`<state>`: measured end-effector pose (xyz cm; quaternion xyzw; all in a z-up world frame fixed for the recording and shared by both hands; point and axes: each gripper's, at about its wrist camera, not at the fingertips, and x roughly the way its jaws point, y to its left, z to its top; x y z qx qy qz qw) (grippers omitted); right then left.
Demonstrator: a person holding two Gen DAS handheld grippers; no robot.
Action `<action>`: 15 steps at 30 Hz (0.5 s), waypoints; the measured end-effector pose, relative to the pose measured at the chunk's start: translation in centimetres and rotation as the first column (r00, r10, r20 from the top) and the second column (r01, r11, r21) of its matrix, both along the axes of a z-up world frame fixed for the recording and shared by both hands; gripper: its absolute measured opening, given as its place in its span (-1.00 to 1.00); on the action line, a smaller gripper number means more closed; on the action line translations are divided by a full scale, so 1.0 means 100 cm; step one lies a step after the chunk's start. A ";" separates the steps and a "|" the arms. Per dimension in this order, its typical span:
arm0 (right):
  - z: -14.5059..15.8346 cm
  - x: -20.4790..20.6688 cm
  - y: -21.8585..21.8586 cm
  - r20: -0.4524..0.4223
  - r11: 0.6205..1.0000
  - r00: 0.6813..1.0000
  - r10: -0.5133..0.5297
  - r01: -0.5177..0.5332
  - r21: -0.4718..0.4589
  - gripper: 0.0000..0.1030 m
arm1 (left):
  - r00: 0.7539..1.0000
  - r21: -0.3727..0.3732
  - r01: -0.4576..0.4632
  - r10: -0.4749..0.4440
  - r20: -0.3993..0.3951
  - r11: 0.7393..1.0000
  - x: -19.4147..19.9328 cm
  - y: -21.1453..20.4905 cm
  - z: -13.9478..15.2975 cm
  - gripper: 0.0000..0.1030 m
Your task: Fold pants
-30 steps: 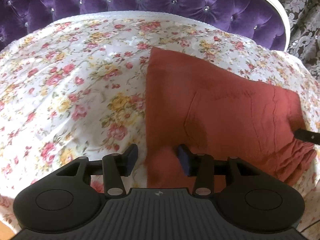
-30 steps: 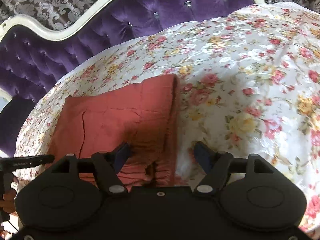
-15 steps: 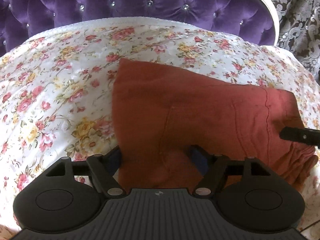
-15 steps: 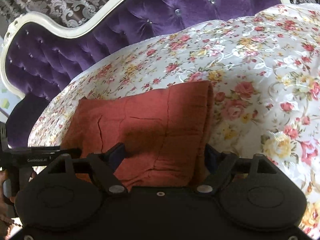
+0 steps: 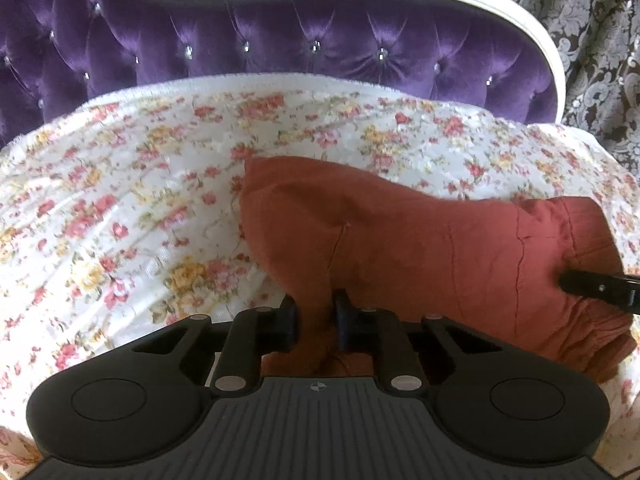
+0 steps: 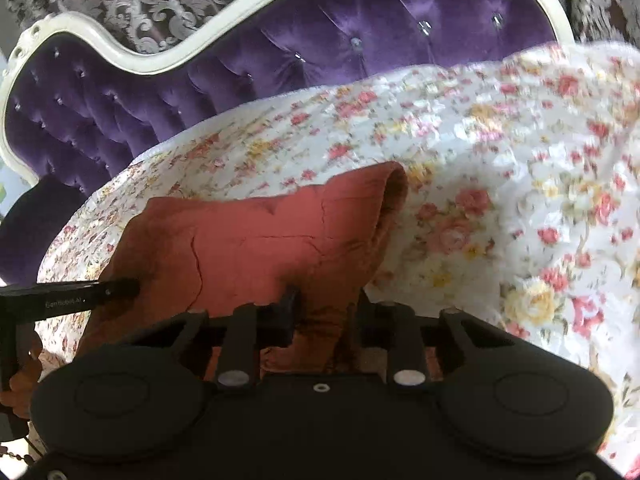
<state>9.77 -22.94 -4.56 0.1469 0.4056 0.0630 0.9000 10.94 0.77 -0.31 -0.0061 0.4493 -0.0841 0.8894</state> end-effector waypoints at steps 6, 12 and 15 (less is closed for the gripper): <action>0.024 0.015 0.002 0.072 1.000 0.997 0.011 -0.011 0.003 -0.33 | 1.000 0.001 0.012 -0.012 0.022 1.000 0.025 -0.001 0.015 -0.67; 0.026 0.052 0.001 0.082 1.000 0.997 0.009 -0.011 0.017 -0.33 | 1.000 0.001 0.007 -0.007 -0.009 1.000 0.066 0.002 0.013 -0.67; 0.018 0.070 -0.001 0.055 1.000 0.998 0.002 -0.004 0.027 -0.33 | 0.999 -0.004 0.003 -0.003 -0.044 1.000 0.080 0.004 0.004 -0.67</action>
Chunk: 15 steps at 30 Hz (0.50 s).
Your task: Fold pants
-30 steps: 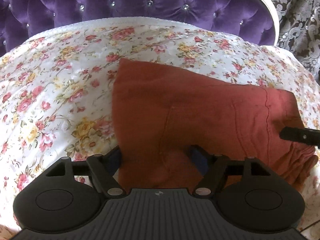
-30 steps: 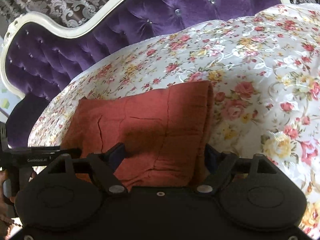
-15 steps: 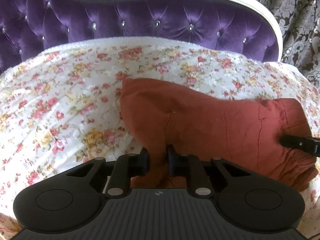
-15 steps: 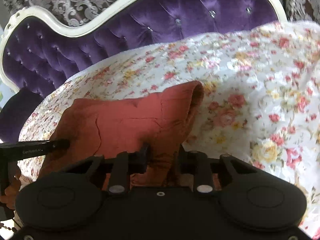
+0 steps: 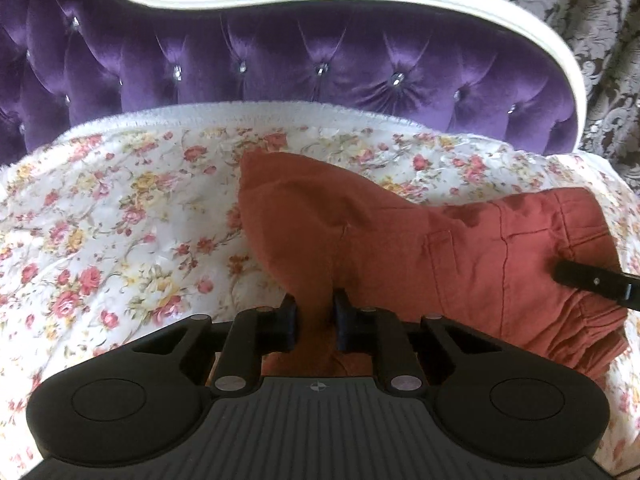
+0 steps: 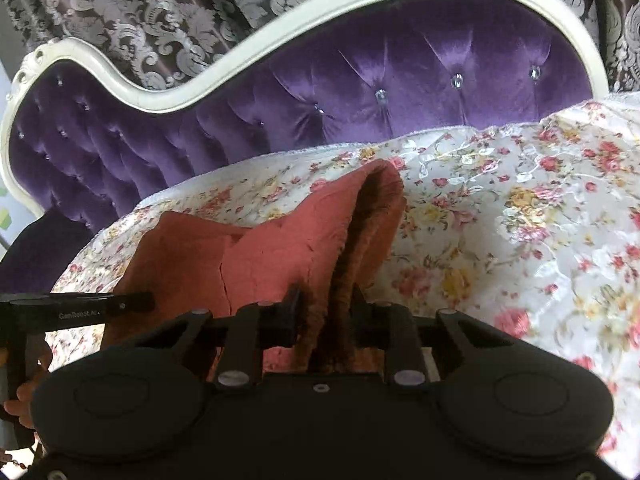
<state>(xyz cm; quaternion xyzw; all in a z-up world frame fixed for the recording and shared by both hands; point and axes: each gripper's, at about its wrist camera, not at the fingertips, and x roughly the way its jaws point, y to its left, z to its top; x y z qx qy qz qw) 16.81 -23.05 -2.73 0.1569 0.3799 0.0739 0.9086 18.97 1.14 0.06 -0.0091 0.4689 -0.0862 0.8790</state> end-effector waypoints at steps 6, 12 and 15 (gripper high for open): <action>-0.025 0.012 -0.019 -0.082 0.998 0.996 -0.034 0.038 0.050 -0.32 | 0.999 -0.008 0.001 -0.001 -0.044 1.000 0.007 0.005 -0.021 -0.51; -0.036 0.011 -0.029 -0.107 0.994 0.993 -0.052 0.062 0.093 -0.24 | 0.999 -0.027 -0.003 0.002 -0.051 1.000 0.008 0.013 -0.023 -0.31; -0.036 0.010 -0.033 -0.115 0.991 0.992 -0.057 0.071 0.114 -0.22 | 0.998 -0.058 -0.017 0.013 -0.064 0.998 0.008 0.023 -0.016 -0.31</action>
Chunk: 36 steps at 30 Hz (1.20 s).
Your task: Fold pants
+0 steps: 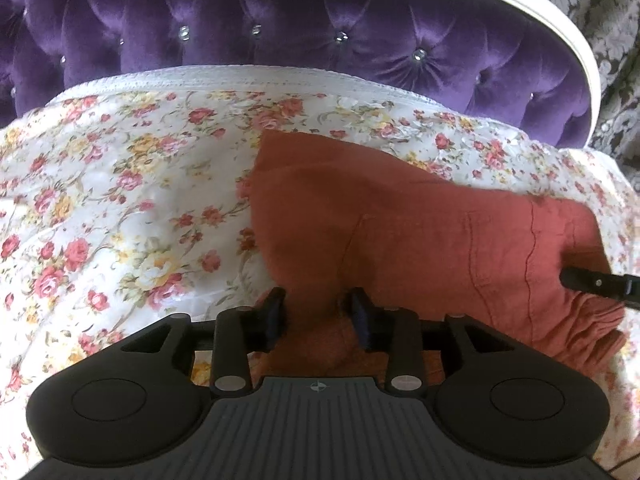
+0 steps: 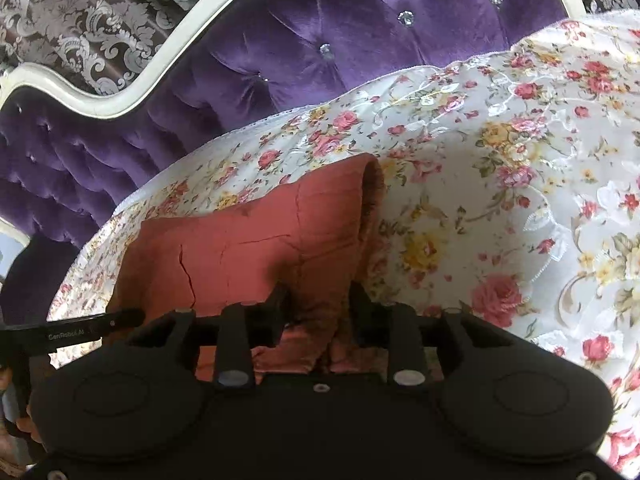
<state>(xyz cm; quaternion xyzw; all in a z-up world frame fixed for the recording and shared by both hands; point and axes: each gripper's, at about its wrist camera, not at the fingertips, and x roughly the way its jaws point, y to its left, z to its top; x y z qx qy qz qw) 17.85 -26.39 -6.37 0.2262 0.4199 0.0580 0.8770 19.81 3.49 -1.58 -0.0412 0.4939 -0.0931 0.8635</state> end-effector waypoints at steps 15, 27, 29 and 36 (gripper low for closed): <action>0.061 -0.039 0.022 0.086 0.978 0.995 -0.053 0.069 -0.196 -0.12 | 0.997 0.053 -0.079 0.077 0.026 0.995 -0.050 0.007 0.027 -0.34; 0.022 -0.055 0.081 0.036 0.877 0.999 0.032 -0.011 -0.481 -0.22 | 0.998 0.152 -0.056 0.053 0.029 0.987 -0.078 -0.024 -0.001 -0.34; 0.021 -0.054 0.083 0.038 0.868 0.999 0.026 -0.004 -0.497 -0.22 | 0.998 0.168 -0.061 0.055 0.039 0.984 -0.081 -0.027 -0.001 -0.34; 0.021 -0.059 0.089 0.046 0.859 0.999 0.011 0.014 -0.513 -0.21 | 0.997 0.163 -0.071 0.063 0.053 0.984 -0.086 -0.027 0.000 -0.34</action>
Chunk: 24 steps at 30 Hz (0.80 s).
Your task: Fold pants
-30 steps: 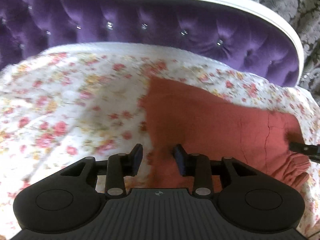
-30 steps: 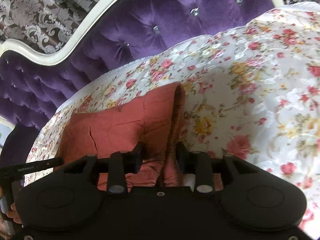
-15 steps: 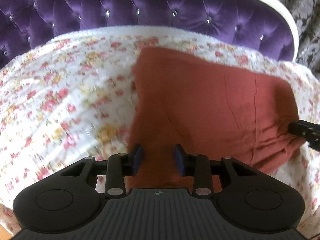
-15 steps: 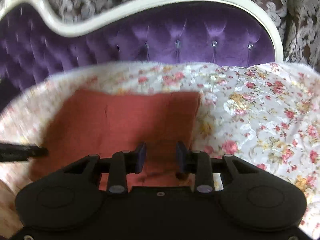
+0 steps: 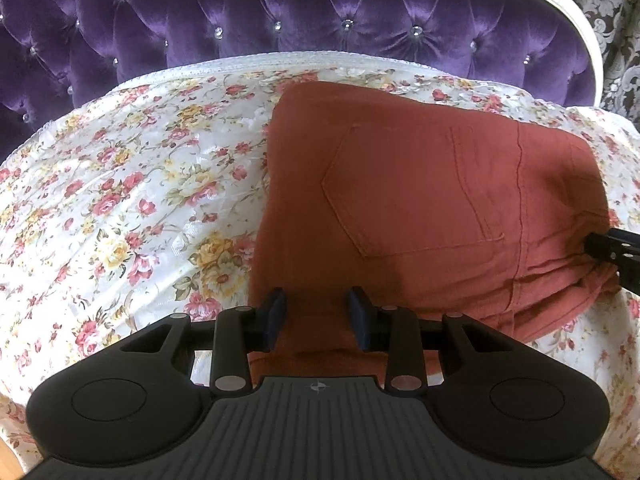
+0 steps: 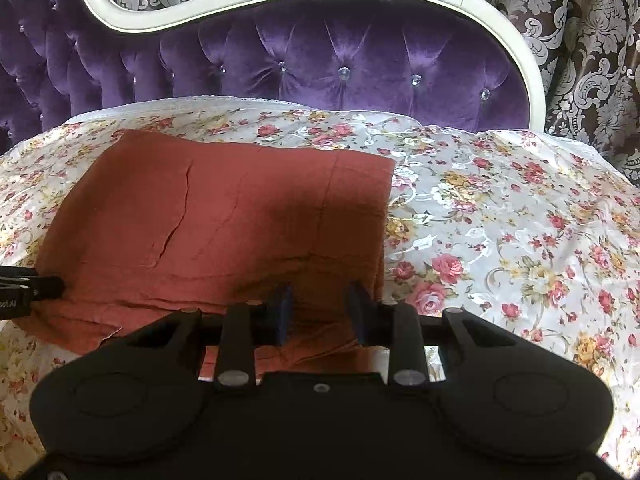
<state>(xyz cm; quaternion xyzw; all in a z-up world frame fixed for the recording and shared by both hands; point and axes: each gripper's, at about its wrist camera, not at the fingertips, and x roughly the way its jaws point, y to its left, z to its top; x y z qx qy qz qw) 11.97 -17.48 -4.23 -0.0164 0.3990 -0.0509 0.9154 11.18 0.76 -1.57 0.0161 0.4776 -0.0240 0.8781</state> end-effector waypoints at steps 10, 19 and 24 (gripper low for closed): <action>-0.003 0.001 0.009 -0.027 1.000 0.999 0.024 -0.025 -0.010 0.17 | 1.000 0.003 0.000 0.000 0.003 1.000 -0.001 -0.001 0.000 -0.34; -0.001 -0.009 0.027 -0.027 0.995 1.000 0.002 -0.005 -0.100 0.22 | 1.000 -0.019 -0.023 0.024 0.016 1.000 -0.006 0.002 0.005 -0.35; 0.011 -0.024 0.027 -0.011 0.997 1.000 0.006 -0.006 -0.080 0.11 | 0.999 -0.020 -0.028 0.028 0.031 0.999 -0.019 0.002 0.020 -0.35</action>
